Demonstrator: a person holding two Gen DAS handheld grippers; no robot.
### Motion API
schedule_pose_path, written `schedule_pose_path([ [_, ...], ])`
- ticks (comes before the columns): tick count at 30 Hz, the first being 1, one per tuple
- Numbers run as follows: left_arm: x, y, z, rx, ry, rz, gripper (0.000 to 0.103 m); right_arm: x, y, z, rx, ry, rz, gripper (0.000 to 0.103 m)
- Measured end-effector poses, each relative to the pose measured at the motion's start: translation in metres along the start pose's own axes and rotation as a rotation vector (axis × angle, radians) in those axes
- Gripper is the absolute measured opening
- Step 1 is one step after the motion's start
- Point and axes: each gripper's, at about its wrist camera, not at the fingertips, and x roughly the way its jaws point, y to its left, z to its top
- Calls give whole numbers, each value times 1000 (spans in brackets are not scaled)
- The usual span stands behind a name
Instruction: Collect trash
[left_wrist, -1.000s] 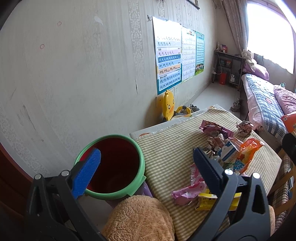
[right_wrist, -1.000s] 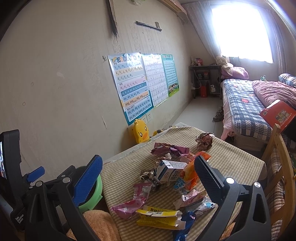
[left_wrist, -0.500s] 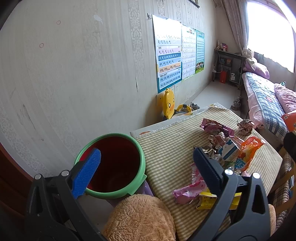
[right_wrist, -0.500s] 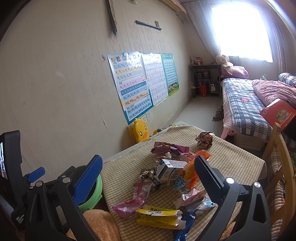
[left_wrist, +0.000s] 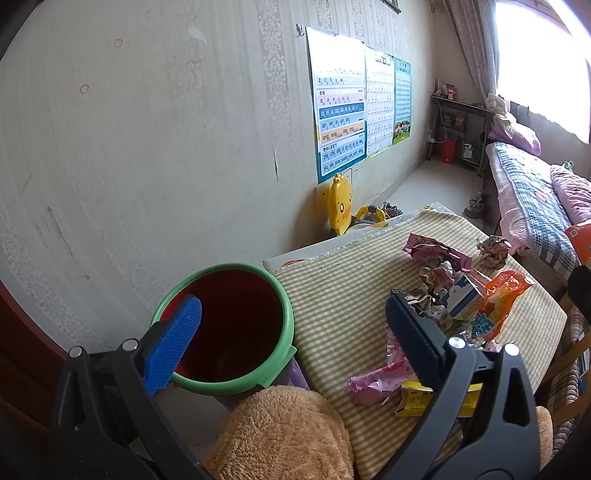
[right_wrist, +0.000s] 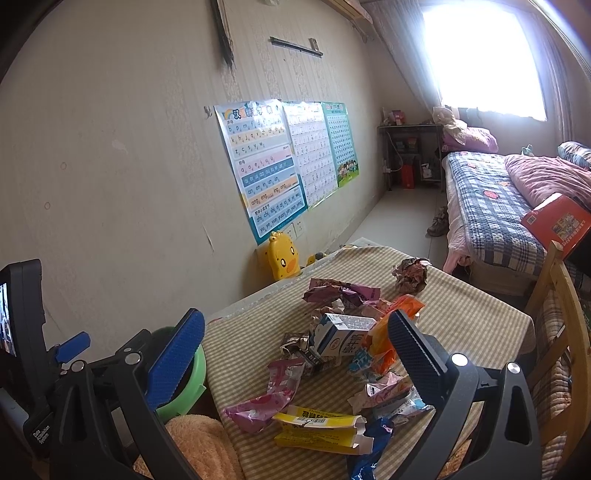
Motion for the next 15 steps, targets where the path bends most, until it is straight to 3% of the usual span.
schedule_pose_path([
  [15,6,-5,-5,47,2,27,98,13,-2,-3,-6,41,11,96],
])
